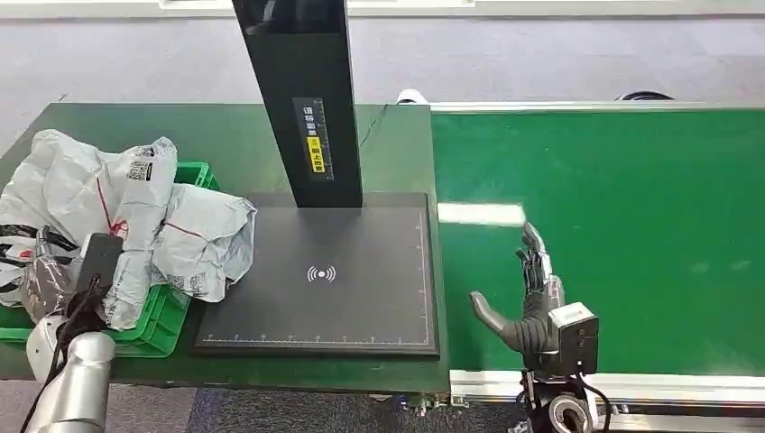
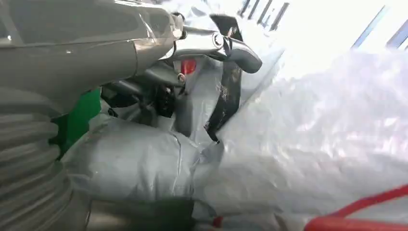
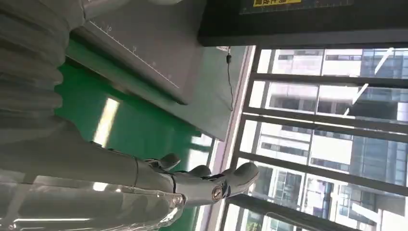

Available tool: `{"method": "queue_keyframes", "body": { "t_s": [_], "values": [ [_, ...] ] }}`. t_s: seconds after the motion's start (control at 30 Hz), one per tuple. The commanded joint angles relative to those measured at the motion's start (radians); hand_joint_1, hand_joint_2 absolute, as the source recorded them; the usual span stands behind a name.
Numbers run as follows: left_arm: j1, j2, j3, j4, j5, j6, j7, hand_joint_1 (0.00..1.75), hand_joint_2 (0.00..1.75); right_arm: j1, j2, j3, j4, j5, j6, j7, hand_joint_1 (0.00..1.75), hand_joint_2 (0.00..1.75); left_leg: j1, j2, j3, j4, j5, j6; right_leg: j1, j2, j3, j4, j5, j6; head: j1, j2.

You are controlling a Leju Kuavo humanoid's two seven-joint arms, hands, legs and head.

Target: Moved the parcel from conveyor to table for the left to box.

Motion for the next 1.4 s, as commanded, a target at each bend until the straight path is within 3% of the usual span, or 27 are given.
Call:
{"method": "queue_keyframes", "body": {
  "t_s": [0.03, 0.2, 0.3, 0.47, 0.53, 0.97, 1.1, 1.4],
  "values": [
    [0.058, -0.063, -0.036, -0.141, 0.179, 0.118, -0.181, 0.0, 1.75, 0.0, -0.024, 0.018, 0.032, -0.011, -0.016, -0.002, 0.0, 1.75, 0.001, -0.001, -0.002, 0.0, 0.0, 0.001, 0.001, -0.003, 0.0, -0.002, 0.0, 0.0, 0.0, 0.0],
    [0.091, -0.094, -0.031, -0.239, 0.308, 0.267, -0.356, 0.0, 1.75, -0.011, -0.023, 0.029, 0.045, -0.016, -0.022, -0.008, 0.0, 1.75, 0.001, 0.0, -0.004, 0.0, 0.0, 0.001, 0.001, -0.001, -0.003, -0.001, 0.0, 0.0, 0.0, 0.0],
    [0.087, -0.153, 0.039, -0.279, 0.35, 0.267, -0.494, 0.0, 1.75, -0.021, -0.024, 0.038, 0.06, -0.02, -0.027, -0.012, 0.0, 1.75, 0.001, 0.001, -0.005, 0.0, 0.0, 0.001, 0.001, -0.001, -0.004, -0.002, 0.001, 0.0, 0.0, 0.0],
    [0.094, -0.187, 0.057, -0.325, 0.425, 0.267, -0.617, 0.0, 1.75, -0.029, -0.027, 0.045, 0.073, -0.025, -0.032, -0.018, 0.0, 1.75, 0.001, 0.001, -0.005, 0.0, 0.0, 0.001, 0.001, 0.0, -0.004, -0.001, 0.001, 0.0, 0.0, 0.0],
    [0.111, -0.178, -0.001, -0.344, 0.482, 0.267, -0.634, 0.0, 1.75, -0.035, -0.029, 0.047, 0.078, -0.028, -0.034, -0.02, 0.0, 1.75, 0.0, 0.002, -0.005, 0.0, 0.0, 0.001, 0.001, 0.0, -0.004, -0.001, 0.001, 0.0, -0.001, 0.0],
    [0.111, -0.178, -0.001, -0.344, 0.482, 0.267, -0.634, 0.0, 1.75, -0.035, -0.029, 0.047, 0.078, -0.028, -0.034, -0.02, 0.0, 1.75, 0.001, 0.001, -0.005, 0.0, 0.0, 0.001, 0.001, 0.0, -0.004, -0.001, 0.001, 0.0, 0.0, 0.0],
    [0.153, -0.16, -0.133, -0.396, 0.554, 0.213, -0.634, 0.0, 1.75, -0.042, -0.037, 0.047, 0.085, -0.035, -0.037, -0.023, 0.0, 1.75, 0.0, 0.0, -0.005, 0.0, 0.0, 0.001, 0.001, -0.001, -0.005, -0.001, 0.001, 0.0, 0.0, 0.0],
    [0.296, -0.184, -0.455, -0.578, 0.761, -0.095, -0.623, 0.0, 1.75, -0.08, -0.045, 0.055, 0.131, -0.053, -0.041, -0.033, 0.0, 1.75, 0.0, 0.001, -0.005, 0.0, 0.0, 0.001, 0.001, -0.001, -0.004, -0.002, 0.001, 0.0, 0.0, 0.0]
  ]
}}
